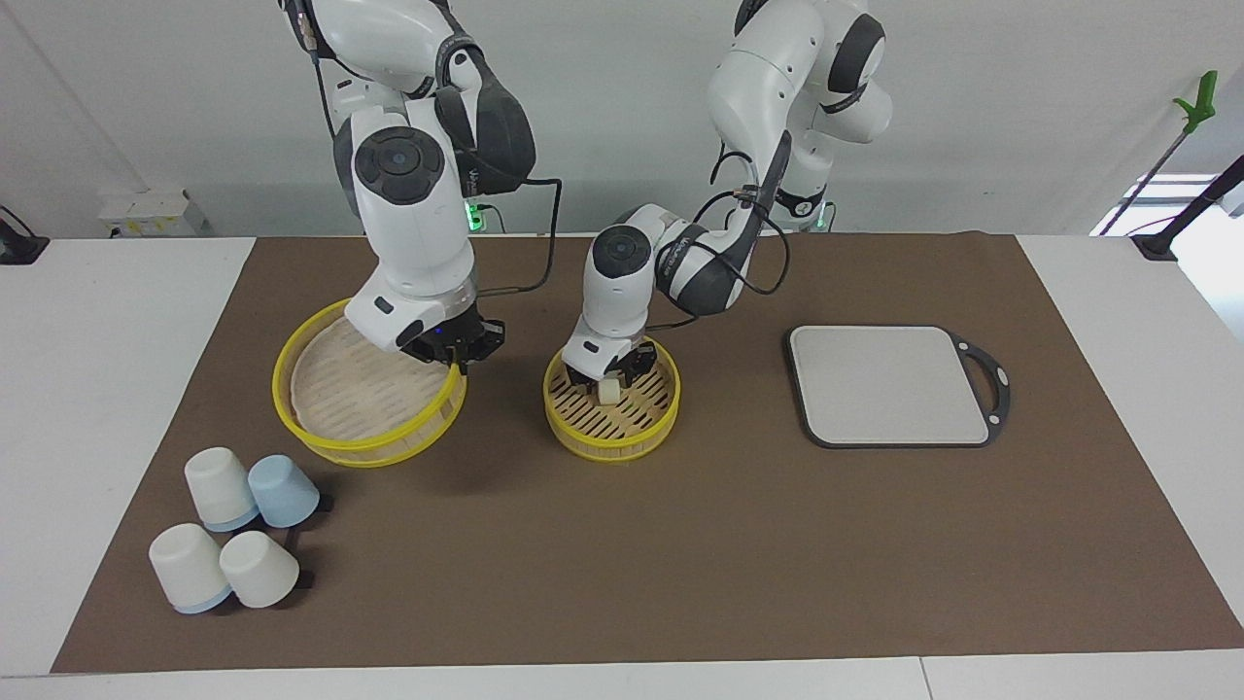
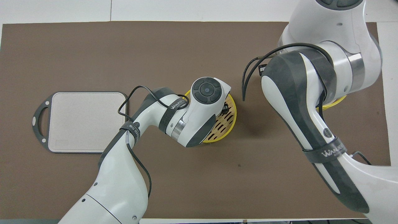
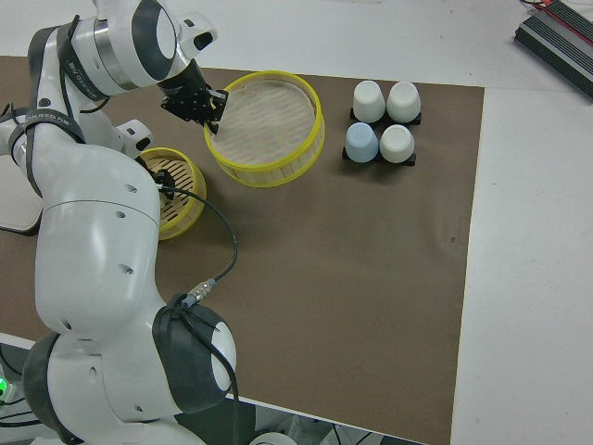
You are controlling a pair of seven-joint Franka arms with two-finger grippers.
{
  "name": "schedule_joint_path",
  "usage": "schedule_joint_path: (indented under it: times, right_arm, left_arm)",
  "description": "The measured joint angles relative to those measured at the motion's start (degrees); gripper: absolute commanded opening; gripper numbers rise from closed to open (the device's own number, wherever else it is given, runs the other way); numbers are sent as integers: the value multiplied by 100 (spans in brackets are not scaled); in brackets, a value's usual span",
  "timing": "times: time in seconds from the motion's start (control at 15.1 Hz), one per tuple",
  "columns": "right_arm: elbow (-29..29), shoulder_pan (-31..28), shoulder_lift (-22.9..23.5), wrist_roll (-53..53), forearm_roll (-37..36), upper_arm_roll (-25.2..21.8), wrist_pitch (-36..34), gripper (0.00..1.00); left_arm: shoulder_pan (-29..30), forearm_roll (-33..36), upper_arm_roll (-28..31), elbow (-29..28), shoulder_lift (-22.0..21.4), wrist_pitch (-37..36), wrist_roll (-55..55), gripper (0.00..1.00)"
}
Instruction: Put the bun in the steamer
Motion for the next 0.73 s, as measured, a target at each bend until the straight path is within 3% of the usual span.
schedule_joint_path:
  times: [0.46,0.73]
  right_arm:
    - [-12,-5,0,0,-4,-1,23,0]
    - [-63,-6,-2,0,-5,-1,64,0]
  left_arm:
    - [148,0,132,537,-104,-549,-390,100]
    - [953,3,175,739,-834,-1371,-394,100]
